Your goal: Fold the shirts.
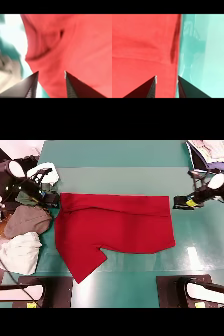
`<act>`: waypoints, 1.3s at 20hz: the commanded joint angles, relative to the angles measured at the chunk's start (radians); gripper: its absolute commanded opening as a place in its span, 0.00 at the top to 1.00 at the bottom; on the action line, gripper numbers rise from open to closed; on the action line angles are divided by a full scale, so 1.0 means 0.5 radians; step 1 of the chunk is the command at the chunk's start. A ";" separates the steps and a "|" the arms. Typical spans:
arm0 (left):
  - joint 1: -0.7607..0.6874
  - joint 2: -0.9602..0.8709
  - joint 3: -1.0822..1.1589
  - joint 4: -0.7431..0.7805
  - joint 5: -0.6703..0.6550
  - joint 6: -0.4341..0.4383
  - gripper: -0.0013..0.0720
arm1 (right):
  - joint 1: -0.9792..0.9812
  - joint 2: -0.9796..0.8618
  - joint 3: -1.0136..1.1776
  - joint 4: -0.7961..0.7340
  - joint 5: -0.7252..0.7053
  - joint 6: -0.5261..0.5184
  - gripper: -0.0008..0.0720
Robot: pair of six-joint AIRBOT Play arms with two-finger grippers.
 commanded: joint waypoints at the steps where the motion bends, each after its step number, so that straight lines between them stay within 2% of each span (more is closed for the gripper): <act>1: 0.002 0.387 -0.514 0.023 0.125 -0.170 0.42 | -0.118 0.173 -0.002 0.073 0.050 -0.089 0.55; 5: 0.002 0.990 -1.225 -0.220 0.272 -0.430 0.42 | -0.237 0.211 -0.002 0.414 0.037 -0.274 0.55; 10: 0.002 1.402 -1.653 -0.249 0.006 -0.600 0.42 | -0.243 0.211 -0.002 0.420 0.030 -0.327 0.55; 13: 0.002 1.415 -1.748 -0.309 0.024 -0.642 0.42 | -0.243 0.211 -0.002 0.420 0.014 -0.330 0.55; 17: 0.002 1.415 -1.949 -0.500 0.198 -0.642 0.43 | -0.241 0.211 -0.002 0.420 0.018 -0.330 0.55; 26: 0.002 1.415 -2.106 -0.542 0.494 -0.702 0.43 | -0.240 0.211 -0.002 0.420 0.057 -0.330 0.55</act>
